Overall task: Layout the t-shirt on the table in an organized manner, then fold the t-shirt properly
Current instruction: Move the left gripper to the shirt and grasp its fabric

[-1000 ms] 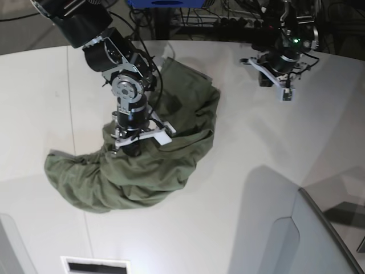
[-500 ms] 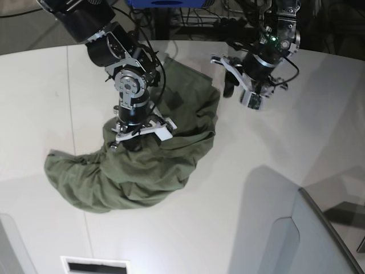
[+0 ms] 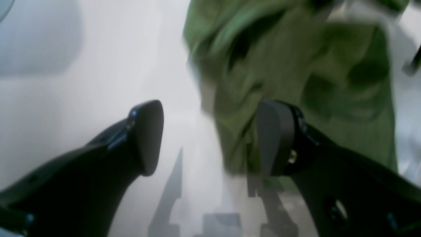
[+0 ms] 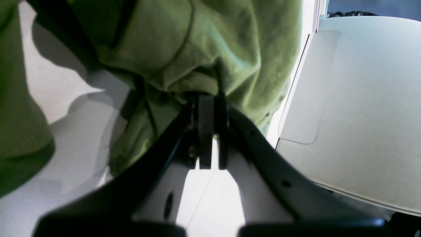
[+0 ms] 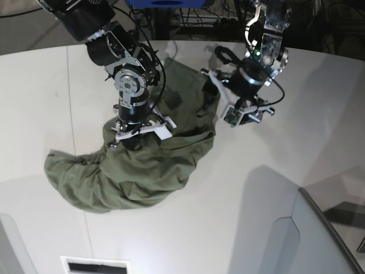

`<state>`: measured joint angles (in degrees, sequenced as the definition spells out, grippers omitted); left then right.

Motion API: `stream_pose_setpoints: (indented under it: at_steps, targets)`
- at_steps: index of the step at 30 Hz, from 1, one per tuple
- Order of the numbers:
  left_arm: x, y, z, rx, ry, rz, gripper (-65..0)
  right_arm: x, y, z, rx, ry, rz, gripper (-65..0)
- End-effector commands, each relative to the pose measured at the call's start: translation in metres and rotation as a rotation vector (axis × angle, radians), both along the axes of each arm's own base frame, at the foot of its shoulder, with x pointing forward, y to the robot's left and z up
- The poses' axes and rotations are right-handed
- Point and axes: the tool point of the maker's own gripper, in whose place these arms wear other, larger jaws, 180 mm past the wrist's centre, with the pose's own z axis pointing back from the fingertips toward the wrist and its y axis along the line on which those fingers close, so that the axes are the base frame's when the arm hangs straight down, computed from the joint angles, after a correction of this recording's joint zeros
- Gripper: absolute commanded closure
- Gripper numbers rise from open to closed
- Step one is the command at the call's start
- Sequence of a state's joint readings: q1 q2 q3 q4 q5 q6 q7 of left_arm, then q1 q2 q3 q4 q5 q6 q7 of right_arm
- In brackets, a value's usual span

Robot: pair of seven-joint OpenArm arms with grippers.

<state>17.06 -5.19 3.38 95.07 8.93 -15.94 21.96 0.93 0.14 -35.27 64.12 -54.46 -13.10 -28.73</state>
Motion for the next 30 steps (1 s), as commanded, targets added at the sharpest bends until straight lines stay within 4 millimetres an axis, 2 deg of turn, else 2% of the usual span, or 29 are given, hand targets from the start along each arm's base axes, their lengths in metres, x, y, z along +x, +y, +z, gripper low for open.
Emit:
stream_pose_setpoints:
  at_steps: [1, 4, 12, 14, 15, 17, 19, 21, 23, 25, 30]
  targets:
    - [0.011, -0.005, 0.008, -0.008, -0.040, -0.013, -41.5, 0.011, 0.005, 0.015, 0.008, -0.054, 0.008, -0.2]
    - [0.021, -0.015, 0.003, -0.012, -0.033, -0.040, -41.3, 0.011, 0.005, 0.015, 0.008, -0.054, 0.007, -0.2]
    - [0.034, -0.021, -0.019, -0.033, 0.019, -0.020, -40.8, 0.011, 0.003, 0.014, 0.005, -0.054, 0.005, -0.2]
    - [0.039, -0.025, -0.024, -0.041, 0.030, -0.021, -38.7, 0.011, 0.003, 0.014, 0.005, -0.054, 0.005, -0.2]
    - [0.043, -0.028, -0.023, -0.057, 0.020, -0.014, -35.1, 0.011, 0.003, 0.014, 0.005, -0.054, 0.005, -0.2]
    - [0.049, -0.032, -0.020, -0.077, -0.011, -0.014, -22.7, 0.011, 0.003, 0.014, 0.005, -0.054, 0.005, -0.2]
    - [0.057, -0.030, -0.016, -0.075, -0.034, -0.002, -2.1, 0.011, 0.003, 0.014, 0.005, -0.054, 0.005, -0.2]
    - [0.065, -0.024, -0.010, -0.064, -0.061, 0.027, 0.0, 0.012, 0.002, 0.016, 0.005, -0.058, 0.004, -0.2]
    - [0.076, -0.009, 0.006, -0.028, -0.112, 0.029, 0.0, 0.017, 0.005, 0.030, 0.031, -0.096, 0.001, -0.2]
    - [0.085, 0.000, 0.028, -0.005, -0.174, 0.017, 0.0, 0.022, 0.003, 0.052, 0.058, -0.153, 0.002, -0.2]
    - [0.097, 0.028, 0.092, 0.126, -0.279, -0.021, 0.0, 0.033, 0.015, 0.122, 0.153, -0.309, 0.025, -0.2]
